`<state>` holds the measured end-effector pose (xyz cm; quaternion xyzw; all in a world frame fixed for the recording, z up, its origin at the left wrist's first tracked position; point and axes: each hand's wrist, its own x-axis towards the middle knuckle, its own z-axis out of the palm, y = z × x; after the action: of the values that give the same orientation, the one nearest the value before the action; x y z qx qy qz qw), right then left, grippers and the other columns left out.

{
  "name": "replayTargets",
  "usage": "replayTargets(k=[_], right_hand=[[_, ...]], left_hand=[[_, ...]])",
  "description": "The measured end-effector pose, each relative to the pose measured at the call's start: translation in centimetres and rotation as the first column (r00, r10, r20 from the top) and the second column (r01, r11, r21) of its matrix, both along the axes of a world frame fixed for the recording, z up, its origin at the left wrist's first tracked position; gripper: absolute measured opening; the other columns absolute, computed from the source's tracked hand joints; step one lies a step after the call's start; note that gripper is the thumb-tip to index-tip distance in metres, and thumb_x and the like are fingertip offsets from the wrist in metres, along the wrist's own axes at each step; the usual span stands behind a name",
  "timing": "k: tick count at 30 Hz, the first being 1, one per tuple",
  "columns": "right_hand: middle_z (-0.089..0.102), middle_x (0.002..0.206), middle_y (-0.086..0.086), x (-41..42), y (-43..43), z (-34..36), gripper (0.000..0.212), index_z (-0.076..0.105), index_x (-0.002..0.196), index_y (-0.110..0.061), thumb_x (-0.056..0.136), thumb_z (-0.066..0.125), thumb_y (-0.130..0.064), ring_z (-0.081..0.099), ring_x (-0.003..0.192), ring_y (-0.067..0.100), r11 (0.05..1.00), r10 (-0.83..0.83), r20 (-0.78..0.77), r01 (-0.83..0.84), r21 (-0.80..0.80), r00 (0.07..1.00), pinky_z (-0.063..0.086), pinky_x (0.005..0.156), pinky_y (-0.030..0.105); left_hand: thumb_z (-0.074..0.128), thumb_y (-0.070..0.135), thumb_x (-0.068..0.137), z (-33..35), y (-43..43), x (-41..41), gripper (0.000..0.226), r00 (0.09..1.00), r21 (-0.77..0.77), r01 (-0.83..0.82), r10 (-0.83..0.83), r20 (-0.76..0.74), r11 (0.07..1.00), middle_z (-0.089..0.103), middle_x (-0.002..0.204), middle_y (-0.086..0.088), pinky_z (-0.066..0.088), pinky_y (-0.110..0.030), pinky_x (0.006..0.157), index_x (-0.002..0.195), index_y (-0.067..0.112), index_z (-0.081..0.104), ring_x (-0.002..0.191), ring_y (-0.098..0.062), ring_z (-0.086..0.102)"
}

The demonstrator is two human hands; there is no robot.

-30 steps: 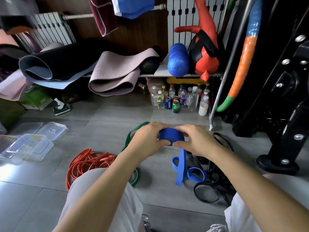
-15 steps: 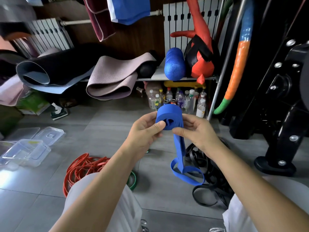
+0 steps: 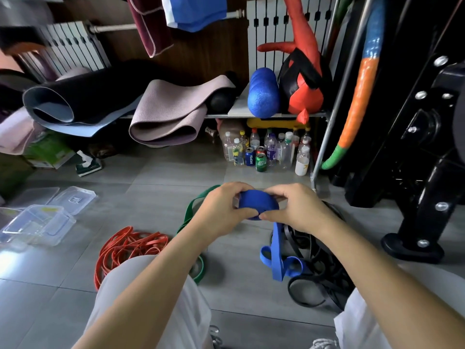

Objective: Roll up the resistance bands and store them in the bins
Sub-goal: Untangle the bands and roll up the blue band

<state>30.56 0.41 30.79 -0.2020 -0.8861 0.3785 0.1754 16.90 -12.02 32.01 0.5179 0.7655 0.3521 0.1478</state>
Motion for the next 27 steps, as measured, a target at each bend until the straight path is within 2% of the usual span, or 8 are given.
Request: replayTargets(k=[4,8,13,16,19,21,24,27], right_hand=[[0.064,0.085,-0.036,0.2,0.2,1.1,0.035,0.060,0.085,-0.052,0.062,0.082,-0.038,0.057,0.090,-0.013,0.990,-0.070,-0.127,0.054,-0.127,0.989,0.042,0.075,0.005],[0.070,0.093,-0.021,0.1,0.6,1.5,0.040,0.062,0.092,-0.044,0.065,0.083,-0.023,0.064,0.093,-0.001,0.971,-0.080,-0.228,0.024,-0.236,0.971,0.048,0.088,0.023],[0.071,0.099,-0.006,0.2,0.5,1.6,0.040,0.064,0.097,-0.027,0.068,0.078,-0.004,0.067,0.095,0.011,0.928,-0.114,-0.373,-0.036,-0.372,0.921,0.051,0.093,0.028],[0.071,0.099,0.002,0.2,0.6,1.4,0.037,0.065,0.095,-0.023,0.068,0.079,-0.003,0.067,0.095,0.020,0.931,-0.129,-0.388,-0.024,-0.365,0.913,0.051,0.090,0.030],[0.070,0.092,-0.009,0.2,0.9,1.3,0.036,0.064,0.091,-0.031,0.068,0.080,-0.009,0.066,0.087,0.011,0.962,-0.109,-0.351,0.010,-0.274,0.930,0.052,0.084,0.022],[0.068,0.088,-0.018,0.2,1.0,1.1,0.038,0.061,0.090,-0.041,0.068,0.082,-0.017,0.064,0.084,0.001,0.984,-0.076,-0.265,0.029,-0.178,0.961,0.049,0.078,0.013],[0.064,0.081,-0.031,0.0,0.7,0.9,0.036,0.058,0.085,-0.049,0.068,0.081,-0.026,0.059,0.084,-0.008,1.000,-0.003,-0.130,0.000,-0.023,0.992,0.045,0.072,0.008],[0.062,0.081,-0.038,-0.1,0.5,0.8,0.040,0.058,0.087,-0.049,0.067,0.081,-0.023,0.058,0.085,-0.011,0.999,0.003,-0.180,-0.011,-0.047,0.984,0.043,0.073,0.003]], left_hand=[[0.074,0.004,0.076,0.7,-0.2,-0.1,0.034,0.938,0.157,-0.079,0.020,0.346,0.984,0.069,0.100,0.003,0.049,-0.029,0.088,0.102,0.024,0.062,0.098,-0.014,0.065],[0.062,-0.006,0.083,1.3,-0.1,0.5,0.034,0.753,0.320,-0.142,-0.108,0.649,0.937,0.069,0.102,-0.007,0.054,-0.030,0.081,0.115,0.005,0.059,0.094,-0.018,0.066],[0.060,0.009,0.081,1.5,0.1,0.7,0.030,0.505,0.396,-0.164,-0.268,0.820,0.903,0.069,0.102,-0.003,0.055,-0.030,0.085,0.111,0.013,0.061,0.098,-0.018,0.065],[0.060,0.012,0.081,1.5,0.2,0.5,0.031,0.493,0.361,-0.113,-0.264,0.829,0.926,0.069,0.104,-0.001,0.055,-0.029,0.085,0.112,0.015,0.059,0.097,-0.016,0.065],[0.062,-0.001,0.085,1.7,0.3,0.2,0.041,0.797,0.329,-0.066,-0.149,0.586,0.942,0.059,0.117,0.000,0.051,-0.021,0.083,0.120,0.016,0.050,0.105,-0.013,0.059],[0.069,0.004,0.081,1.9,0.3,-0.1,0.055,0.988,0.259,0.036,-0.073,0.135,0.965,0.052,0.125,0.002,0.045,-0.018,0.088,0.128,0.022,0.046,0.112,-0.010,0.050],[0.069,0.017,0.080,2.2,0.2,-0.1,0.053,0.902,0.029,0.162,-0.136,-0.411,0.986,0.054,0.126,0.001,0.036,-0.025,0.092,0.130,0.019,0.051,0.113,-0.018,0.048],[0.065,0.016,0.082,3.2,0.7,-0.1,0.051,0.877,-0.009,0.136,-0.124,-0.464,0.991,0.055,0.124,-0.002,0.032,-0.021,0.084,0.131,0.018,0.051,0.110,-0.021,0.051]])
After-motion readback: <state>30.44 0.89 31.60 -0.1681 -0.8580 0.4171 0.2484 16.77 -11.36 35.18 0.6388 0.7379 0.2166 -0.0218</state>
